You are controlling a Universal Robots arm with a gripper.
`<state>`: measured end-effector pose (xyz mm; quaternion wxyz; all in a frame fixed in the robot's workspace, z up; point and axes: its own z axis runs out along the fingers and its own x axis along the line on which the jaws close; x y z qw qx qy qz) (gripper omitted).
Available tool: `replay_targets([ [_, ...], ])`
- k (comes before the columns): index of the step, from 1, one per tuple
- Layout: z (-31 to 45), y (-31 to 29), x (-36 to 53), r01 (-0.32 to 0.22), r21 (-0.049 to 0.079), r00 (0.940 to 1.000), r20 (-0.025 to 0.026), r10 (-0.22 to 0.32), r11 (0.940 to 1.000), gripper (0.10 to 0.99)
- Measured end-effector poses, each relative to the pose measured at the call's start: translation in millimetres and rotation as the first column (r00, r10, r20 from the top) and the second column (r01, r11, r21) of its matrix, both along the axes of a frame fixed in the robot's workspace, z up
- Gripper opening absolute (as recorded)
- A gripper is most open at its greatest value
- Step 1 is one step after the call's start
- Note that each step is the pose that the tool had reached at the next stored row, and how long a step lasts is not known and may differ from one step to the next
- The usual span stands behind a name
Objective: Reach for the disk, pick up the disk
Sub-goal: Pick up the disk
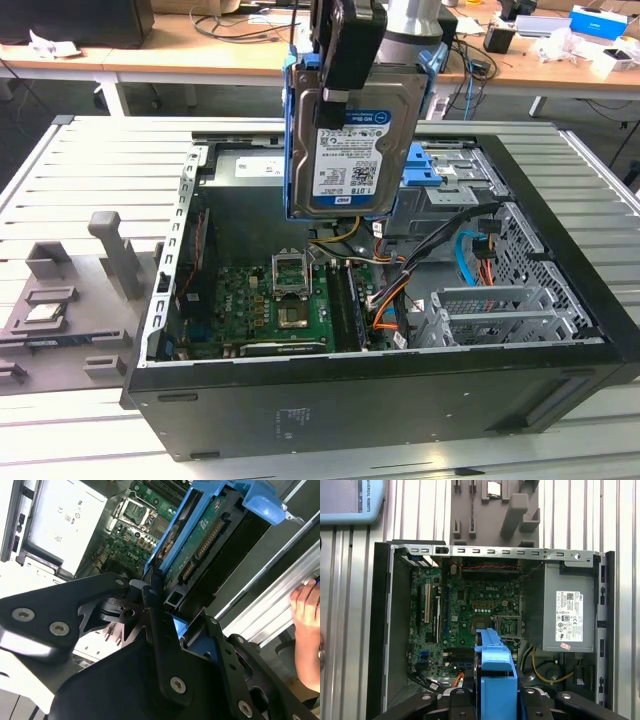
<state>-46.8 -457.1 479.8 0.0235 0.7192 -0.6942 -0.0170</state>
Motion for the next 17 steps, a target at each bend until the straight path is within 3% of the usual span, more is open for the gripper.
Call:
replay_targets([
  [17, -0.1, -18.5, 0.0, 0.0, 0.0, 1.0, 0.0, 0.0, 1.0, 0.365],
])
